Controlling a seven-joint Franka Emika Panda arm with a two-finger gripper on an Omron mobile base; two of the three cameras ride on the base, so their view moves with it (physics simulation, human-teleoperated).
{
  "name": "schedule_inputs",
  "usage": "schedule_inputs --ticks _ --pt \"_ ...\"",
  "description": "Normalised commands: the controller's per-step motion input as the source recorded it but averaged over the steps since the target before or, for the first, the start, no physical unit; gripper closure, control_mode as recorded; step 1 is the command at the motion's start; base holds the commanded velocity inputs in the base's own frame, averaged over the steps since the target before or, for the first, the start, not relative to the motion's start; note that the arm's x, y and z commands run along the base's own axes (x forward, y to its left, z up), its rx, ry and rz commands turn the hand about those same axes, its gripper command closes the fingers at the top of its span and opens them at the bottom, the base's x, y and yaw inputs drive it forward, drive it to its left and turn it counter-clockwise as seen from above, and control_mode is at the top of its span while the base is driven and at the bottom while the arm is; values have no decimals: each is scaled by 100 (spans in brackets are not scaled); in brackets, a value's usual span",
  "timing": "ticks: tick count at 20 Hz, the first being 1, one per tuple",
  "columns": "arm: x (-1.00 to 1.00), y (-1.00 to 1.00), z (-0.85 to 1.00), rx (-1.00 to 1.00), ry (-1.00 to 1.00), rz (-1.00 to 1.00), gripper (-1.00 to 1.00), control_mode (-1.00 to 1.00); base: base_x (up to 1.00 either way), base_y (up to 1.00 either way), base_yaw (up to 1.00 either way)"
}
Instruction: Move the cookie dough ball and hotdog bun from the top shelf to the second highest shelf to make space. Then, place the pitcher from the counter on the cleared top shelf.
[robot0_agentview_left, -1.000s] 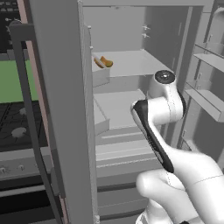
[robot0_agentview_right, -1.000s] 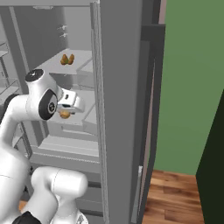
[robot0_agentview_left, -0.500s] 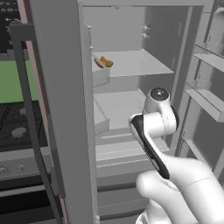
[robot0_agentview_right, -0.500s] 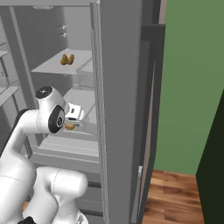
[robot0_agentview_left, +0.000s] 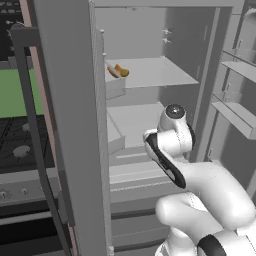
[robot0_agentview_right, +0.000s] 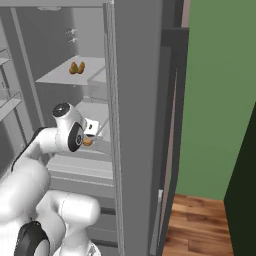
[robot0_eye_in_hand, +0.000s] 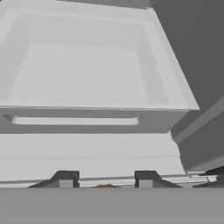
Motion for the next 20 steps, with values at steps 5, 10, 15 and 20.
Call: schedule_inputs --ticks 5,10,15,20 --pt "66 0 0 2 0 0 100 -100 0 0 0" --pt "59 0 -11 0 0 0 100 -100 0 0 0" --pt "48 0 -31 0 0 0 100 -100 0 0 0" --pt "42 0 -48 0 0 0 100 -100 0 0 0"
